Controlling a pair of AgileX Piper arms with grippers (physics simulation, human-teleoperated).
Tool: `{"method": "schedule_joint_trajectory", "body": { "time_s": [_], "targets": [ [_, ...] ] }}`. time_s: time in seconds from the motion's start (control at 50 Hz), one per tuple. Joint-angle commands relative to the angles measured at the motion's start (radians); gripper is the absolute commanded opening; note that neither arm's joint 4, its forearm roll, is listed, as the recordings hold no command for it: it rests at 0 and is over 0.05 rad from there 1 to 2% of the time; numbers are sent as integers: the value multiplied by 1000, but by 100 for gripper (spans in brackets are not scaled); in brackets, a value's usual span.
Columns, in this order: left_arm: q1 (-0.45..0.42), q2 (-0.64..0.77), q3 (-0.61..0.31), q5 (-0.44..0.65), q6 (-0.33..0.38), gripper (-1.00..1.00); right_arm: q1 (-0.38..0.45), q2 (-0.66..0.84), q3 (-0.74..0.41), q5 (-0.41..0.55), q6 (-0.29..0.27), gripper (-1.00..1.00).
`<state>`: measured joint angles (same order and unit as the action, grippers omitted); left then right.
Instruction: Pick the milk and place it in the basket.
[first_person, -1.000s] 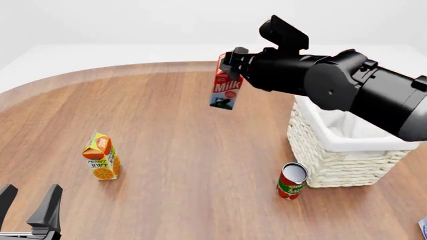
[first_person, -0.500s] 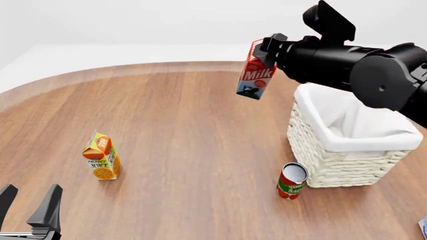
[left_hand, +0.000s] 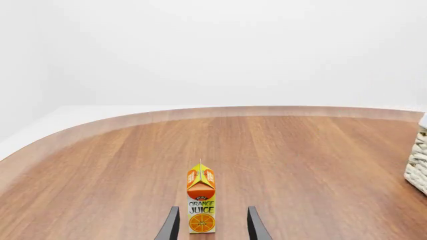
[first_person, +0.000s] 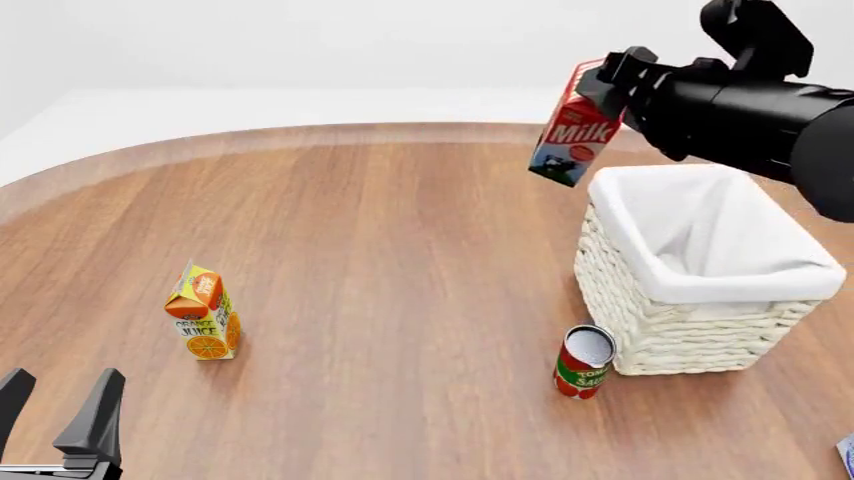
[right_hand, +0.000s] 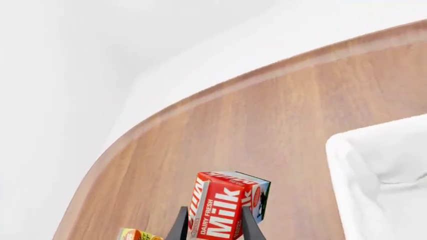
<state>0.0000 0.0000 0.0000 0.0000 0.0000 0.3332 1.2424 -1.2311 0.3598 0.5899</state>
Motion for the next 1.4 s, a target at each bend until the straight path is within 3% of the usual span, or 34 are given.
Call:
{"method": "schedule_joint_trajectory", "body": {
  "time_s": [0.02,0.24,0.54,1.4],
  "targets": [
    [0,0,0,0,0,100,-77,-55,22,-13,23,-100],
    [0,0,0,0,0,100,-175,-84,55,-21,51,-100],
    [0,0,0,0,0,100,-247,-105,93,-34,74,-100],
    [0,0,0,0,0,100,-406,-68,97,-6,64,-100]
  ]
}}
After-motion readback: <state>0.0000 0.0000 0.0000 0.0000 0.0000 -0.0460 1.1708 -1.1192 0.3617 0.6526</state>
